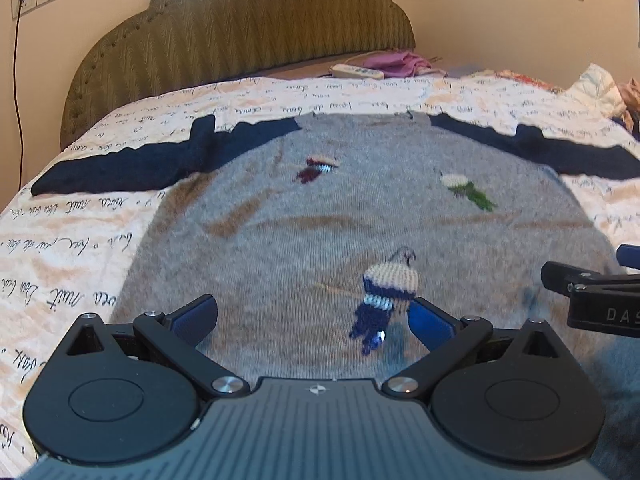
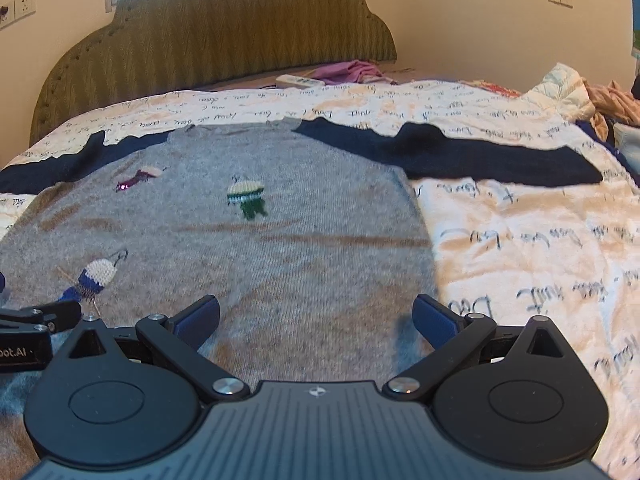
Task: Fold small clothes
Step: 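Grasp the cuff of a navy sleeve with the right gripper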
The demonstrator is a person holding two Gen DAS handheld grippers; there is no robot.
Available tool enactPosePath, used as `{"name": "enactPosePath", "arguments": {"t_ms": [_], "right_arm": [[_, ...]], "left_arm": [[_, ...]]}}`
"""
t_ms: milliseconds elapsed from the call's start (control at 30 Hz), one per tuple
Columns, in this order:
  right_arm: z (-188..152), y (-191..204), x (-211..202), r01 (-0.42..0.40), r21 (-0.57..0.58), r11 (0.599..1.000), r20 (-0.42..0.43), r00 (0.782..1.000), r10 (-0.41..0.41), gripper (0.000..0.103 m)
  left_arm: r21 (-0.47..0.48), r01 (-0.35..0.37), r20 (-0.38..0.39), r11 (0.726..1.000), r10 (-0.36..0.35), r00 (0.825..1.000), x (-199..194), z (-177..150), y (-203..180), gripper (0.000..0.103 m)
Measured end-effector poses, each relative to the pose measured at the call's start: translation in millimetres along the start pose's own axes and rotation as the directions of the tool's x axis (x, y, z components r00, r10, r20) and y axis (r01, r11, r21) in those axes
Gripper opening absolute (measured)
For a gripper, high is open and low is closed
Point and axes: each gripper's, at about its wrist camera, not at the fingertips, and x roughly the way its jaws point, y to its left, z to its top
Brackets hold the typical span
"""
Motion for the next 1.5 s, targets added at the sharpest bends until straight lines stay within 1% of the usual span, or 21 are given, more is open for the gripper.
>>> {"name": "enactPosePath", "arguments": {"t_ms": [33,167,267,367,433,500,600,667,767,867,1000,1033,1067,1100,1133,1200,1233,1300,1333,1367,1500], "right_arm": [[5,1,3,-0.011,-0.011,1.0,0.006,1.0,0.011,0.103],[22,-6,3,-0.122,-0.023,0.992,0.074,0.99,0.124,0.103],[41,-21,13,-0.136,-0.044,0.99,0.094,0.986,0.139,0.103],[61,-50,24,-0.079,-0.05,0.996,0.132,0.988,0.085,0.103],[75,-80,34,-0.031,-0.03,0.999,0.145,0.989,0.035,0.103],[86,-116,44,0.034,0.002,0.999,0.153,0.988,-0.034,0.103],[99,-176,59,0.116,0.082,0.99,0.136,0.983,-0.126,0.103],[104,-219,70,0.169,0.182,0.969,0.109,0.976,-0.191,0.103],[105,-277,83,0.192,0.353,0.916,0.073,0.97,-0.232,0.103],[101,-321,92,0.186,0.491,0.851,0.032,0.972,-0.231,0.103],[91,-364,111,0.125,0.664,0.737,0.005,0.985,-0.172,0.101],[88,-371,115,0.105,0.705,0.702,0.004,0.988,-0.152,0.091],[87,-375,119,0.088,0.73,0.678,0.005,0.991,-0.134,0.086],[86,-377,122,0.078,0.743,0.664,0.006,0.992,-0.123,0.071],[87,-377,127,0.083,0.743,0.664,-0.002,0.992,-0.123,0.056],[91,-374,132,0.101,0.726,0.68,-0.009,0.99,-0.137,0.051],[91,-374,132,0.107,0.722,0.684,-0.006,0.989,-0.149,0.035],[91,-375,132,0.106,0.728,0.677,-0.002,0.988,-0.153,0.01],[91,-374,130,0.096,0.732,0.675,0.015,0.987,-0.157,0.009],[93,-371,127,0.091,0.724,0.683,0.032,0.986,-0.165,0.008],[110,-340,116,0.041,0.649,0.76,0.088,0.988,-0.128,0.008]], "left_arm": [[-0.01,0.007,0.002,1.0,-0.007,1.0,1,4,2,0.103],[-0.048,0.023,-0.003,0.999,-0.024,1.0,14,21,5,0.103],[-0.055,0.013,-0.013,0.998,-0.013,1.0,29,26,5,0.103],[-0.048,0.005,-0.037,0.999,-0.007,0.999,45,23,6,0.103],[-0.043,0.007,-0.057,0.999,-0.01,0.998,55,17,7,0.103],[-0.044,0.009,-0.025,0.999,-0.01,1.0,56,11,8,0.103],[-0.048,0.013,-0.021,0.999,-0.014,1.0,56,10,8,0.103],[-0.051,0.016,-0.02,0.999,-0.017,1.0,57,10,8,0.103],[-0.055,0.021,-0.019,0.998,-0.022,1.0,57,10,9,0.103],[-0.059,0.025,-0.019,0.998,-0.026,0.999,57,11,9,0.103],[-0.059,0.025,-0.02,0.998,-0.026,0.999,58,11,9,0.103],[-0.059,0.025,-0.02,0.998,-0.026,0.999,58,11,9,0.103],[-0.059,0.025,-0.02,0.998,-0.026,0.999,58,11,9,0.103],[-0.059,0.024,-0.02,0.998,-0.026,0.999,58,11,9,0.103],[-0.059,0.024,-0.02,0.998,-0.026,0.999,58,11,9,0.103],[-0.059,0.024,-0.02,0.998,-0.026,0.999,58,11,9,0.103],[-0.059,0.025,-0.02,0.998,-0.026,0.999,58,11,9,0.103],[-0.06,0.033,-0.019,0.998,-0.034,0.999,57,11,9,0.102],[-0.065,0.042,-0.019,0.997,-0.044,0.999,57,12,11,0.103],[-0.078,0.053,-0.021,0.996,-0.055,0.998,56,14,14,0.103],[-0.176,0.143,-0.003,0.974,-0.145,0.989,48,34,34,0.101]]}}
